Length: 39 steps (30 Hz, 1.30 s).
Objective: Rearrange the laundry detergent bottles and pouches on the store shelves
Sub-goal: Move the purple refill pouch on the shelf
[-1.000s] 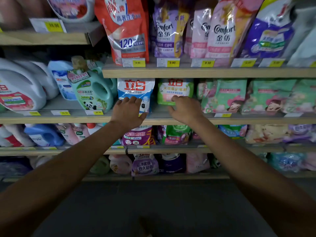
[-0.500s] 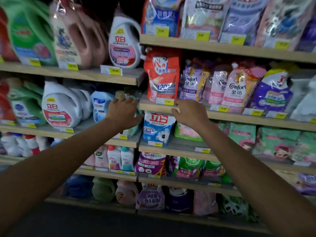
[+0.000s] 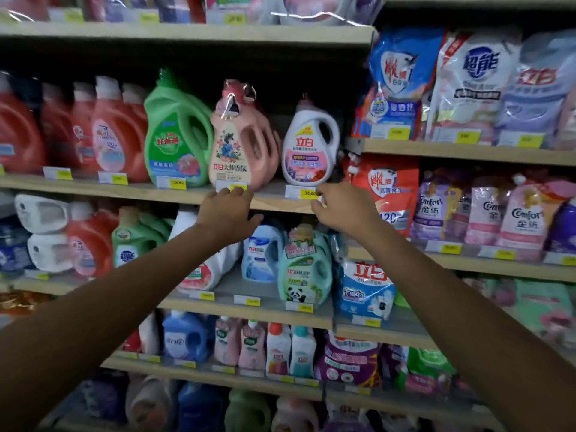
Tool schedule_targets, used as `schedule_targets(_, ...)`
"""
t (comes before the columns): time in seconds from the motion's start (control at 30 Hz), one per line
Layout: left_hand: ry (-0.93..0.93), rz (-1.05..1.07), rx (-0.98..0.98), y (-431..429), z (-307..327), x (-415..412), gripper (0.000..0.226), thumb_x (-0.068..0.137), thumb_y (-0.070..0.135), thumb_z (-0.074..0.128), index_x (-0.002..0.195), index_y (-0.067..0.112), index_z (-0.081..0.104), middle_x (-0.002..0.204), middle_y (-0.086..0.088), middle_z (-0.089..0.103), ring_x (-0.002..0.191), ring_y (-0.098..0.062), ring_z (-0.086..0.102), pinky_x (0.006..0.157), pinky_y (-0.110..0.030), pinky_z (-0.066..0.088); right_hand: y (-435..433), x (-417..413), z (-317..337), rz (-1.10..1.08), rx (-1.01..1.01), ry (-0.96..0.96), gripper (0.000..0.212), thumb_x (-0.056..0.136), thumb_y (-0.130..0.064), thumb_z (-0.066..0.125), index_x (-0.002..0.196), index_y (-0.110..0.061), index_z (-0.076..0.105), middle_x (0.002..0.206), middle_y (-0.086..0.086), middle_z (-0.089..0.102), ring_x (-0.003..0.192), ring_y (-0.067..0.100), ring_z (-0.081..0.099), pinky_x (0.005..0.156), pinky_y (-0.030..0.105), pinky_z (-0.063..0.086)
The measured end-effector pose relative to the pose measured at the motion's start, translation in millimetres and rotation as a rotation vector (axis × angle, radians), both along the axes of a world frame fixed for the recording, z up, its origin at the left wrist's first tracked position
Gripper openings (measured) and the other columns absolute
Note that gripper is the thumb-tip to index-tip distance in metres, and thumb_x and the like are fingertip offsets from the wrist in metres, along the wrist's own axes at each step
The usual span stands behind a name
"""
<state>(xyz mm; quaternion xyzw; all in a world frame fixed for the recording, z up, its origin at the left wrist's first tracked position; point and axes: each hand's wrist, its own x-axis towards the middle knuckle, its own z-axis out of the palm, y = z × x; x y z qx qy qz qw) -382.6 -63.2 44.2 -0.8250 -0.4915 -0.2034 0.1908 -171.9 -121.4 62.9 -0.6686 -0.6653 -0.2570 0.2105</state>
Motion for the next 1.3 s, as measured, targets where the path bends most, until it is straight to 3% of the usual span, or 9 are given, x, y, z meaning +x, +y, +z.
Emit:
schedule_targets(0.3, -0.006, -0.033, 0.117, 76, 47, -48, 0.056, 0.091, 0.048, 0.046, 0.133, 0.011, 0.044, 0.13, -0.011, 0.054, 0.12, -0.032, 0.051, 0.095, -0.043, 0.04, 78, -65, 50, 0.032, 0.066, -0.073, 0.027, 0.09, -0.031, 0.044, 0.102, -0.014, 0.061, 0.099, 0.013, 0.066, 0.089, 0.034, 0.06, 0.06, 0.032, 0.029)
schedule_targets(0.5, 0.0, 0.034, 0.214, 149, 104, -78, 0.058, 0.089, 0.051, 0.046, 0.131, 0.011, 0.046, 0.13, -0.011, 0.055, 0.119, -0.032, 0.052, 0.097, -0.042, 0.039, 156, -96, 108, 0.091, 0.18, -0.121, 0.027, 0.091, -0.034, 0.043, 0.095, -0.013, 0.059, 0.094, 0.016, 0.066, 0.09, 0.037, 0.062, 0.063, 0.033, 0.031)
schedule_targets(0.73, -0.034, 0.124, 0.441, 217, 172, -121, 0.054, 0.087, 0.05, 0.048, 0.125, 0.012, 0.05, 0.122, -0.012, 0.057, 0.115, -0.032, 0.053, 0.094, -0.041, 0.04, 237, -154, 193, 0.181, 0.415, -0.189, 0.036, 0.09, -0.036, 0.045, 0.112, -0.013, 0.061, 0.103, 0.012, 0.068, 0.096, 0.035, 0.061, 0.068, 0.035, 0.04)
schedule_targets(0.93, -0.116, 0.187, 0.597, 272, 224, -181, 0.053, 0.088, 0.049, 0.047, 0.123, 0.009, 0.051, 0.122, -0.014, 0.058, 0.113, -0.035, 0.054, 0.092, -0.043, 0.041, 290, -219, 241, 0.277, 0.552, -0.233, 0.035, 0.089, -0.035, 0.044, 0.113, -0.014, 0.059, 0.105, 0.011, 0.066, 0.1, 0.036, 0.059, 0.072, 0.038, 0.041)
schedule_targets(1.1, -0.077, 0.212, 0.753, 328, 262, -231, 0.053, 0.089, 0.049, 0.043, 0.122, 0.007, 0.05, 0.124, -0.016, 0.057, 0.112, -0.036, 0.054, 0.09, -0.043, 0.039, 335, -259, 272, 0.245, 0.646, -0.278, 0.031, 0.087, -0.03, 0.046, 0.109, -0.014, 0.059, 0.109, 0.013, 0.065, 0.104, 0.036, 0.057, 0.066, 0.036, 0.033)
schedule_targets(1.2, -0.081, 0.195, 0.784, 359, 287, -256, 0.054, 0.09, 0.05, 0.041, 0.123, 0.009, 0.051, 0.126, -0.015, 0.057, 0.114, -0.034, 0.053, 0.091, -0.042, 0.039, 363, -281, 290, 0.184, 0.676, -0.311, 0.036, 0.089, -0.03, 0.045, 0.119, -0.015, 0.058, 0.113, 0.013, 0.064, 0.106, 0.036, 0.055, 0.07, 0.036, 0.037)
schedule_targets(1.3, -0.094, 0.155, 0.804, 386, 311, -276, 0.057, 0.09, 0.053, 0.038, 0.124, 0.009, 0.051, 0.126, -0.014, 0.057, 0.113, -0.034, 0.054, 0.089, -0.042, 0.039, 389, -300, 311, 0.085, 0.699, -0.3, 0.034, 0.091, -0.033, 0.044, 0.112, -0.013, 0.061, 0.108, 0.014, 0.065, 0.102, 0.036, 0.056, 0.067, 0.035, 0.031)
